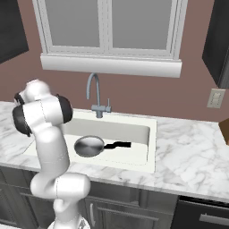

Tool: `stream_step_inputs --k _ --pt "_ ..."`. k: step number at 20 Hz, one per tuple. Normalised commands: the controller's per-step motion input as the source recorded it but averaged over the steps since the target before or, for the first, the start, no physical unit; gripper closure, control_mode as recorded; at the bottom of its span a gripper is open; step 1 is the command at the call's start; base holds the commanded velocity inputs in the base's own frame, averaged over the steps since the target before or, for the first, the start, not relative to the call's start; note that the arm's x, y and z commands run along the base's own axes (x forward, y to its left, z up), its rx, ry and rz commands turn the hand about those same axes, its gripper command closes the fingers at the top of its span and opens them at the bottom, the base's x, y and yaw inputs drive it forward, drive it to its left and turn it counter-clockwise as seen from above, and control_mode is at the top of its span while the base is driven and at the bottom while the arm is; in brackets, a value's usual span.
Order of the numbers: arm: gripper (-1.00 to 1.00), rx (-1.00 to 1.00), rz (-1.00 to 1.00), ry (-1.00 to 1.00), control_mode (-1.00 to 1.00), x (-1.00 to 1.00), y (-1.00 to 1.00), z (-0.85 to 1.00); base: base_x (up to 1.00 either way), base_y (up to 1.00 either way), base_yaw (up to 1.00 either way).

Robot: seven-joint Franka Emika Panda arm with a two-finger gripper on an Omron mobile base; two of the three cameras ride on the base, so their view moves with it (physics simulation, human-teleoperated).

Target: Pick the pan and sponge and place them into the sink. Then turn on the water.

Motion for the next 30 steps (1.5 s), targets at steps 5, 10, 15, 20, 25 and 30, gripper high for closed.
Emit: stream_step_inputs --k 5,10,15,20,25,30 --pt "1.0 0.03 -0.02 -0.16 -1.0 0.0 -0.4 -0.15 0.0 0.0 0.0" --pt "1.0 0.06 -0.03 -0.18 -1.0 0.02 -0.34 -0.16 0.0 0.0 0.0" --pt "1.0 0.07 -0.06 -0.16 -1.0 0.07 -0.28 -0.14 0.0 0.0 0.0" --pt "1.0 0.09 -0.06 -0.12 -1.0 0.08 -0.34 -0.04 0.0 0.0 0.0" --pt "1.0 0.1 -0.03 -0.11 -1.0 0.02 -0.41 -0.03 0.0 0.0 0.0" --pt "1.0 0.11 0.0 -0.12 -1.0 0.0 -0.41 -0.18 0.0 0.0 0.0"
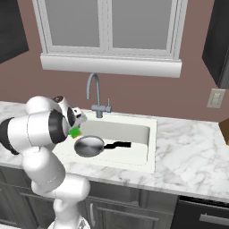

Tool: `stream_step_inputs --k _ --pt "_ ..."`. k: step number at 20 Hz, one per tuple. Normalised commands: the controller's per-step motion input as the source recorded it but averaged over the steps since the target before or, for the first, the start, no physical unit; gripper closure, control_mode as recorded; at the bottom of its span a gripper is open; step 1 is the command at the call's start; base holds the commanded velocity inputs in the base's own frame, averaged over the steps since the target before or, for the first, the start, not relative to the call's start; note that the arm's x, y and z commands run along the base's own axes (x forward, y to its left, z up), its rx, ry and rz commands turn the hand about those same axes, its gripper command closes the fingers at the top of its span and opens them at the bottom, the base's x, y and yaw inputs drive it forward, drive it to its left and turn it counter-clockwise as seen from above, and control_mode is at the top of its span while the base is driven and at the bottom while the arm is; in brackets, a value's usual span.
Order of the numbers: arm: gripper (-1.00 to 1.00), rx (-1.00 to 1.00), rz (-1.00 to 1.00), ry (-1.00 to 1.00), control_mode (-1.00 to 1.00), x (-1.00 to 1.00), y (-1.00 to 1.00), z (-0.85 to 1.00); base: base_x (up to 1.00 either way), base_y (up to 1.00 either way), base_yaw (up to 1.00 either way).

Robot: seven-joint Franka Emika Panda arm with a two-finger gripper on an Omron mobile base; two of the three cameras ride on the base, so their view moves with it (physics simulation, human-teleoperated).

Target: Pick the pan and sponge and place them into the sink. Then turn on the water.

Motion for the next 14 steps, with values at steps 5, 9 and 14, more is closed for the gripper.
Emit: stream_step_inputs --k 5,9,14 --pt "1.0 0.09 -0.03 -0.06 -1.0 0.07 -0.27 -0.18 0.0 0.0 0.0" --pt "1.0 0.04 -0.06 -0.04 -1.0 0.06 -0.13 -0.13 0.0 0.0 0.0" --pt "1.0 0.04 -0.07 -0.04 -1.0 0.17 -0.08 -0.08 0.0 0.0 0.0"
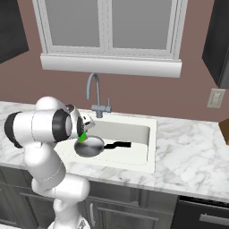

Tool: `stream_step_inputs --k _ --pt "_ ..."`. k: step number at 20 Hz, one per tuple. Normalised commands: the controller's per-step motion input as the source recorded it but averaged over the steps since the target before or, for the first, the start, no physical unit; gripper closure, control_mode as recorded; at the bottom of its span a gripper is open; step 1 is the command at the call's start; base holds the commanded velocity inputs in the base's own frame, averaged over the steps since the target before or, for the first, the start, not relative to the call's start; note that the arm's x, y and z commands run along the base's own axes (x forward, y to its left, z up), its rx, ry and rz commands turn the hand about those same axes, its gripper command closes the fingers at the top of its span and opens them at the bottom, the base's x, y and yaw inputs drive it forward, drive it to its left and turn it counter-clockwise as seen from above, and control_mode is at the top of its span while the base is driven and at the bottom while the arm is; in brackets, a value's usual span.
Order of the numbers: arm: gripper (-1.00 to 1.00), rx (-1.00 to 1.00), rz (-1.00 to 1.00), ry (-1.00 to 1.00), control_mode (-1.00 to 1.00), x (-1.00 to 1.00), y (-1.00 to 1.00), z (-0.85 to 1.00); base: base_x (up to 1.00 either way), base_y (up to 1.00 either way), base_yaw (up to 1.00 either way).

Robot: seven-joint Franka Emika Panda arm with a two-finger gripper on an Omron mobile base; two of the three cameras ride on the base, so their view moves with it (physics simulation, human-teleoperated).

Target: Pick the pan and sponge and place them into the sink. Then turn on the water.

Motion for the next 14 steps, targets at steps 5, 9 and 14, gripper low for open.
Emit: stream_step_inputs --k 5,9,14 --pt "1.0 0.02 -0.04 -0.05 -1.0 0.2 0.0 -0.07 0.0 0.0 0.0" --pt "1.0 0.0 -0.04 -0.05 -1.0 0.18 0.01 -0.11 0.0 0.0 0.0" --pt "1.0 0.0 -0.03 -0.04 -1.0 0.16 0.0 -0.16 0.0 0.0 0.0"
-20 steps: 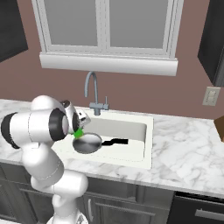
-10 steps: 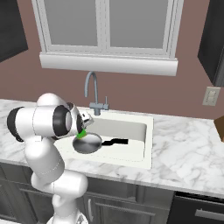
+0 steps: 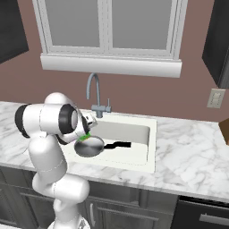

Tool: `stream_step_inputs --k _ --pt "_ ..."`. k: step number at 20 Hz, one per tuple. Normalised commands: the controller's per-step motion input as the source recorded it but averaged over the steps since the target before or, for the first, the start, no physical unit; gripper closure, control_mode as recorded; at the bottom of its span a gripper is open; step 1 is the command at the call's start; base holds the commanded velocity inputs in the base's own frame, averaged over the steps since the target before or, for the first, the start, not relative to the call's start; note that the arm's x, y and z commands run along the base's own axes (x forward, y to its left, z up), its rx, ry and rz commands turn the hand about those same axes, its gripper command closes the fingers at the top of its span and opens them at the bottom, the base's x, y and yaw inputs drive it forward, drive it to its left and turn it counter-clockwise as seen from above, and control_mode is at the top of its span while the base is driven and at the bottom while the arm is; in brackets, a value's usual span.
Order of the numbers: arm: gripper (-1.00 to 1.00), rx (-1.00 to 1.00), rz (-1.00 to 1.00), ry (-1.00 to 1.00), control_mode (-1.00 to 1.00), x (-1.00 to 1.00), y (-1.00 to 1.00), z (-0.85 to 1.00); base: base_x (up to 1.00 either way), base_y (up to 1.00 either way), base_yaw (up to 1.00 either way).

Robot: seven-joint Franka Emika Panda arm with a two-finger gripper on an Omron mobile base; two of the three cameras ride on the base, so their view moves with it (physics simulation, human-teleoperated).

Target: Pick the pan and sponge and place them into the sink. Then turn on the water.

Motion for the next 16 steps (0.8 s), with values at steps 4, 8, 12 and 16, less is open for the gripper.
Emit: stream_step_inputs --k 4,8,12,16 --pt "1.0 0.0 -0.03 -0.04 -1.0 0.14 0.03 -0.18 0.0 0.0 0.0" --pt "1.0 0.0 -0.04 -0.01 -1.0 0.13 0.11 -0.18 0.0 0.0 0.0" --pt "1.0 0.0 -0.05 0.03 -1.0 0.11 0.18 -0.16 0.0 0.0 0.0" --pt "1.0 0.0 -0.06 0.08 -1.0 0.1 0.19 -0.15 0.0 0.0 0.0"
